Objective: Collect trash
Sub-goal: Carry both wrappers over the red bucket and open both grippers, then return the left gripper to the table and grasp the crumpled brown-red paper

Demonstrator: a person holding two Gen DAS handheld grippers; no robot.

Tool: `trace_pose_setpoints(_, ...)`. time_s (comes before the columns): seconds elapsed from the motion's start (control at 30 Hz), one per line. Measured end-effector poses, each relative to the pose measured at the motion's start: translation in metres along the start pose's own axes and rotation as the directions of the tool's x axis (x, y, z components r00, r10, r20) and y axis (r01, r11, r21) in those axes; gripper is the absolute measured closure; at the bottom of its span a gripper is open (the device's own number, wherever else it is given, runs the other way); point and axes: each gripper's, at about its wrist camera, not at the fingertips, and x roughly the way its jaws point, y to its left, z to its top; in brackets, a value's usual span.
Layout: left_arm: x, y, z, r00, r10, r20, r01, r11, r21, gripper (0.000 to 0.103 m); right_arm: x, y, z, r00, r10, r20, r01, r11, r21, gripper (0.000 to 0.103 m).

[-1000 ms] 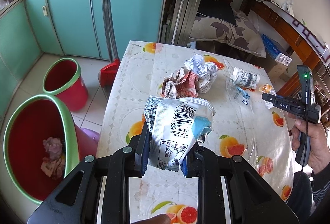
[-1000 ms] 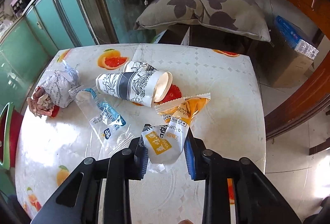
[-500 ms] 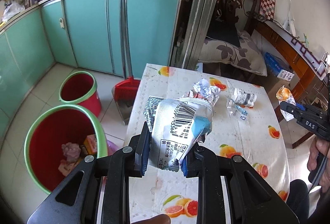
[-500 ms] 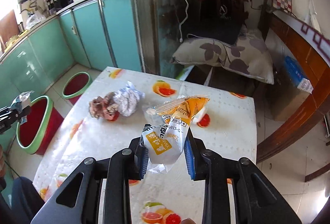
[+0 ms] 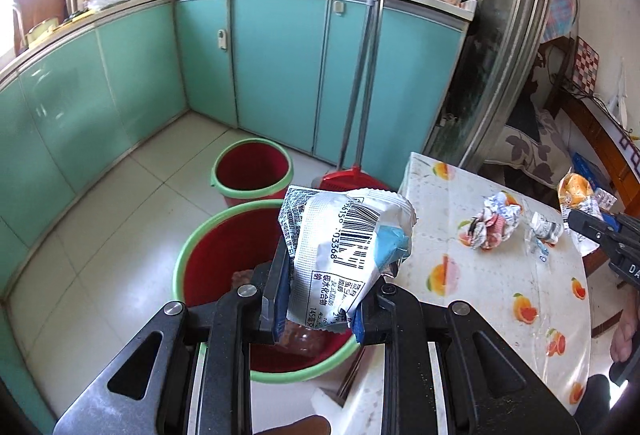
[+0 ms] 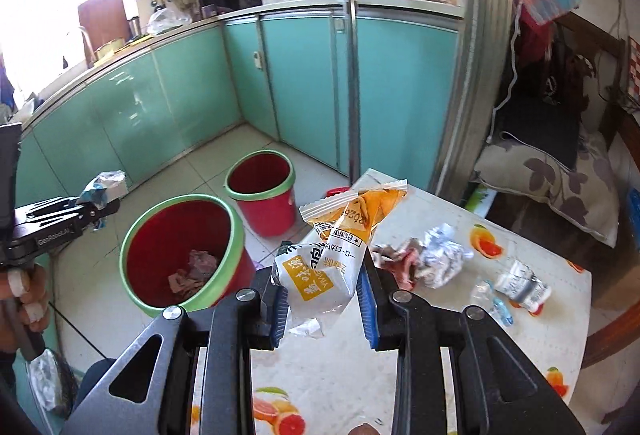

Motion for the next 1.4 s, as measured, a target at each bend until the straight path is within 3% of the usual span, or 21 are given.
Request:
trace_pose_setpoints(0.2, 0.037, 0.04, -0.007, 0.997, -0.024, -0.078, 0.02, 0.998, -0.054, 0.079, 0.023, 0.065, 0.019, 0.998, 0.06, -0.007, -0.06, 0.994, -0.094, 0.076)
trace_pose_setpoints(0.27, 0.048, 0.044, -0.01, 0.995, -0.049, -0.086, 0.044, 0.997, -0.062, 0.071, 0.033, 0.081, 0.023, 0.997, 0.073, -0.017, -0.075, 0.99, -0.116, 0.076)
trace_pose_setpoints(0.33, 0.059, 0.047, -0.012, 0.991, -0.067, -0.112, 0.058, 0.995, -0.08, 0.029, 0.043, 0.094, 0.026, 0.996, 0.088, -0.025, -0.09, 0.987, -0.133, 0.076)
trace_pose_setpoints(0.37, 0.062, 0.049, -0.014, 0.991, -0.064, -0.115, 0.055, 0.995, -0.086, 0.026, 0.047, 0.1, 0.028, 0.996, 0.09, -0.029, -0.093, 0.986, -0.141, 0.076)
trace_pose_setpoints(0.6, 0.06, 0.078, -0.024, 0.994, -0.059, -0.087, 0.044, 0.986, -0.163, 0.022, 0.076, 0.132, 0.035, 0.989, 0.139, -0.048, -0.146, 0.974, -0.175, 0.076)
trace_pose_setpoints(0.97, 0.013, 0.146, -0.042, 0.995, 0.096, -0.002, -0.092, 0.946, -0.31, 0.021, 0.147, 0.193, 0.024, 0.968, 0.21, -0.134, -0.237, 0.943, -0.233, 0.076)
trace_pose_setpoints(1.07, 0.006, 0.155, -0.046, 0.993, 0.115, 0.004, -0.107, 0.94, -0.323, 0.021, 0.165, 0.205, 0.019, 0.968, 0.195, -0.159, -0.231, 0.94, -0.25, 0.067)
trace_pose_setpoints(1.13, 0.004, 0.159, -0.048, 0.993, 0.118, 0.004, -0.11, 0.938, -0.329, 0.021, 0.174, 0.207, 0.016, 0.967, 0.186, -0.175, -0.226, 0.941, -0.252, 0.046)
trace_pose_setpoints(1.17, 0.003, 0.159, -0.048, 0.993, 0.12, 0.005, -0.112, 0.937, -0.33, 0.021, 0.176, 0.207, 0.014, 0.967, 0.183, -0.178, -0.225, 0.942, -0.25, 0.028)
trace_pose_setpoints(1.2, 0.003, 0.16, -0.048, 0.992, 0.122, 0.006, -0.113, 0.937, -0.33, 0.021, 0.177, 0.207, 0.013, 0.968, 0.18, -0.177, -0.221, 0.943, -0.25, 0.024)
trace_pose_setpoints(1.4, 0.005, 0.146, -0.042, 0.994, 0.108, 0.007, -0.1, 0.945, -0.313, 0.021, 0.171, 0.193, 0.008, 0.973, 0.167, -0.162, -0.204, 0.948, -0.246, 0.024)
